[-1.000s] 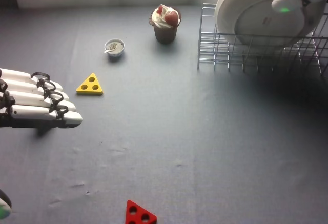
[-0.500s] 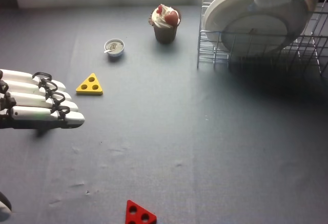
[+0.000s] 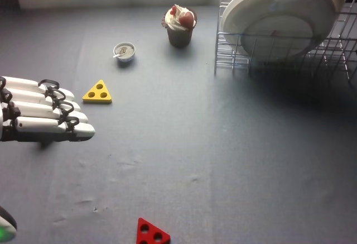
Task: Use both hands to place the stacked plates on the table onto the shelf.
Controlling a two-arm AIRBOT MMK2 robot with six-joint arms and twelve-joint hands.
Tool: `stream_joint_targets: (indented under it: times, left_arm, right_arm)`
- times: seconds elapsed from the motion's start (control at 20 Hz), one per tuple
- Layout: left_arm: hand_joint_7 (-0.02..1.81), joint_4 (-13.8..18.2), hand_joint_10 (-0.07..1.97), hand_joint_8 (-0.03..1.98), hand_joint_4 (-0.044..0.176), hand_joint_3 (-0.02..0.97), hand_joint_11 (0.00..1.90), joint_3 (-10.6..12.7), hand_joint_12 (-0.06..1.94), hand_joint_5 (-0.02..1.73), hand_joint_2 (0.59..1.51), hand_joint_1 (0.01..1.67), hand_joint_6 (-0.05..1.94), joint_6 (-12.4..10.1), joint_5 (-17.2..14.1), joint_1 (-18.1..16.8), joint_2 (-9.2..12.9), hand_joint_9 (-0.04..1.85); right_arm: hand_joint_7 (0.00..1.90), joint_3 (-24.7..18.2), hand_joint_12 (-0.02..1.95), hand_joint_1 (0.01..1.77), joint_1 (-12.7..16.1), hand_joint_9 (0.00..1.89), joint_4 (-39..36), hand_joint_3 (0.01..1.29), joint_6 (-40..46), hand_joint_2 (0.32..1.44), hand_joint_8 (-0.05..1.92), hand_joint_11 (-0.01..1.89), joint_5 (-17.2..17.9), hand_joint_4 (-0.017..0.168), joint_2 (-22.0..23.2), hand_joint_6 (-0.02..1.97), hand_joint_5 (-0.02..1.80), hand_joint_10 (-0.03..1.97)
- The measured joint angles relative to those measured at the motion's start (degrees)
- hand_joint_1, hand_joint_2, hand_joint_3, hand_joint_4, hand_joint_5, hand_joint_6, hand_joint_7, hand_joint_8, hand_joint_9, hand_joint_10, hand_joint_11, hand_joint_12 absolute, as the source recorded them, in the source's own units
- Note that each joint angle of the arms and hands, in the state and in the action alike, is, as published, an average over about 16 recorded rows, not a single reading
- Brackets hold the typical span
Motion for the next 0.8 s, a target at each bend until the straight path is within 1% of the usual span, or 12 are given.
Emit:
stream_joint_targets:
  times: [0.25, 0.55, 0.65, 0.8]
  left_arm:
    - [0.18, -0.1, 0.01, 0.0, 0.001, 0.004, 0.15, -0.3, 0.01, 0.12, 0.931, 0.12, 0.01, 0.0, 0.2, 0.0, 0.0, 0.18]
    - [0.17, -0.1, 0.01, 0.0, 0.0, 0.004, 0.14, -0.7, 0.01, 0.12, 0.932, 0.12, 0.01, 0.0, 0.6, 0.0, 0.0, 0.17]
    - [0.16, -0.1, 0.01, 0.0, 0.0, 0.004, 0.14, -0.8, 0.01, 0.12, 0.93, 0.12, 0.01, 0.0, 0.7, 0.0, 0.0, 0.16]
    - [0.16, -0.1, 0.01, 0.0, 0.0, 0.003, 0.13, -0.9, 0.01, 0.11, 0.929, 0.11, 0.01, 0.0, 0.9, 0.0, 0.0, 0.16]
  right_arm:
    - [0.61, -0.4, 0.03, 0.94, 0.6, 0.76, 0.4, 0.02, 0.0, 0.93, 0.02, 0.91, 0.7, -0.003, 0.1, 0.01, 0.56, 0.05]
    - [0.6, -1.6, 0.02, 0.89, 2.4, 0.71, 0.8, 0.02, 0.0, 0.95, 0.01, 0.86, 1.9, -0.003, 1.0, 0.01, 0.53, 0.03]
    - [0.6, -2.2, 0.02, 0.85, 3.2, 0.7, 0.5, 0.02, 0.0, 0.95, 0.01, 0.84, 3.0, -0.003, 1.4, 0.01, 0.53, 0.02]
    - [0.6, -2.9, 0.02, 0.78, 4.3, 0.68, -0.9, 0.02, -0.1, 0.96, 0.01, 0.81, 5.9, -0.003, 2.2, 0.01, 0.51, 0.01]
